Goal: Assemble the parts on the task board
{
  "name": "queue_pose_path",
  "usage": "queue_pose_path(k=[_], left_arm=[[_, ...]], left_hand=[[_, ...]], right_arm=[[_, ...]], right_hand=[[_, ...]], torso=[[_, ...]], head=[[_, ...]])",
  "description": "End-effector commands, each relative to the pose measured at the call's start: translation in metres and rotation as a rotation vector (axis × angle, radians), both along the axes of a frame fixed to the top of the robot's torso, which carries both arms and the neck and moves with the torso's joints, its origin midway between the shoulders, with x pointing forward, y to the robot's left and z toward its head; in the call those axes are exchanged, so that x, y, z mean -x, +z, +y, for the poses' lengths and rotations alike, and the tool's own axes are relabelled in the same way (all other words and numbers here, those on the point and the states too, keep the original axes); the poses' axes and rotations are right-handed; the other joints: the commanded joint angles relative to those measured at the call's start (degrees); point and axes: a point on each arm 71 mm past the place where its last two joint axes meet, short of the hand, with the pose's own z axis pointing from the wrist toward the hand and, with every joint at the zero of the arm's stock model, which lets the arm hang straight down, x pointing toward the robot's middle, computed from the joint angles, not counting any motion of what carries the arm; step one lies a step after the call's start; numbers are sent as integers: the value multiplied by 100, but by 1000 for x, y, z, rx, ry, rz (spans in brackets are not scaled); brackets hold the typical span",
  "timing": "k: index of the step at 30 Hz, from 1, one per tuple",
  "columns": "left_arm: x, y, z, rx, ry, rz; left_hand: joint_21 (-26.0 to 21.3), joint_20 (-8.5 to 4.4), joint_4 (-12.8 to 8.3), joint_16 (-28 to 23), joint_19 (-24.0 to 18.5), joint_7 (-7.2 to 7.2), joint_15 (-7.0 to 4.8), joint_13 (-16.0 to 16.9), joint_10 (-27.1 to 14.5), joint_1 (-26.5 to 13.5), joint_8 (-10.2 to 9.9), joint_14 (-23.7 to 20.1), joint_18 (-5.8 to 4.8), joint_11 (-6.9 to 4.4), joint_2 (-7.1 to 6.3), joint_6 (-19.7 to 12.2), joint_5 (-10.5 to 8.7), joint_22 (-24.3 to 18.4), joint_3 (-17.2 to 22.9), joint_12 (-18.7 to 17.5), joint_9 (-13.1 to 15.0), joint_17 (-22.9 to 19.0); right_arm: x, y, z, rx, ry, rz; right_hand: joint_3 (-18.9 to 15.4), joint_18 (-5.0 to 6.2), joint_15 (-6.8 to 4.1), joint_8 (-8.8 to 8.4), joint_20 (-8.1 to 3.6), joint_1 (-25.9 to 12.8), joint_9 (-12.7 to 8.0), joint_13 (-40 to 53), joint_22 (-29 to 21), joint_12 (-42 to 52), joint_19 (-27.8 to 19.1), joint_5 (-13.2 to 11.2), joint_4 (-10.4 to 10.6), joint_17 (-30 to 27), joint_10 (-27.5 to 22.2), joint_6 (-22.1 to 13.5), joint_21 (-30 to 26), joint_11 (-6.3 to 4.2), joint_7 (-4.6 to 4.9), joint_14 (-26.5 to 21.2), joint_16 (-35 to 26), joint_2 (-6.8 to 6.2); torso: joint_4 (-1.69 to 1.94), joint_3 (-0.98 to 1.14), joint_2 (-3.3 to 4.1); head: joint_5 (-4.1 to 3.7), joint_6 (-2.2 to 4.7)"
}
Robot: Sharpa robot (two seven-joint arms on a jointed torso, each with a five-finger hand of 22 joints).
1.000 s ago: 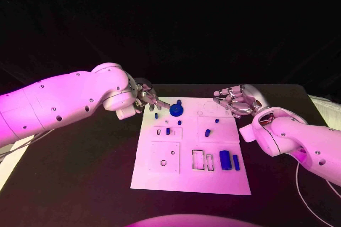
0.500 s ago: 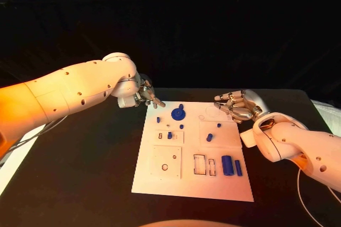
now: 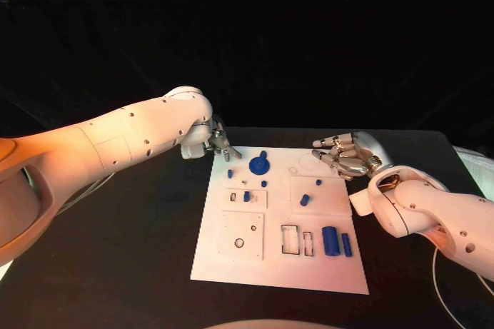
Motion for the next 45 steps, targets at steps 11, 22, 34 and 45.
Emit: queue_pose_path(k=[11,22,34,45], left_arm=[[-3,-10,5,-63,-18,51],[-2,-13,7,-87,-33,95],[2,-16,4,-89,-55,126],[5,-19,0,-95,-69,128]], left_hand=[[67,-59,152,17,128,-52,-57,59,61,-217,-159,602,-113,-37,-588,227,9,662,1296,78,207,1507],[77,-51,163,17,136,-62,-63,78,58,-512,-184,602,-121,-30,-923,244,0,692,1821,102,402,1507],[229,-60,174,17,192,-87,-77,209,152,-832,-168,602,-154,-49,-1065,290,-1,789,1709,245,538,1507],[258,-74,116,17,205,-110,-93,235,175,-734,-151,602,-159,-70,-979,320,2,812,1735,276,613,1507]], right_arm=[[1,0,1,9,5,-9],[2,-1,1,10,8,-5],[2,-1,1,10,9,-3],[2,-1,2,10,11,-1]], right_hand=[[29,61,46,-6,0,-27,3,-19,6,-47,-26,27,-3,-2,-54,-53,-31,-11,8,83,-15,-52],[27,61,46,-7,1,-34,2,-31,2,-59,-28,28,-1,0,-61,-56,-34,-10,9,83,-14,-54],[27,63,47,-8,1,-40,2,-37,-7,-65,-34,31,2,-5,-65,-59,-41,-9,10,82,-19,-56],[28,63,47,-8,1,-41,2,-35,-7,-61,-34,35,2,-3,-63,-60,-41,-9,10,82,-18,-55]], torso=[[-6,1,1],[-4,1,-2],[-5,0,2],[-4,-6,7]], head=[[56,-32],[63,-42],[54,-33],[48,-16]])
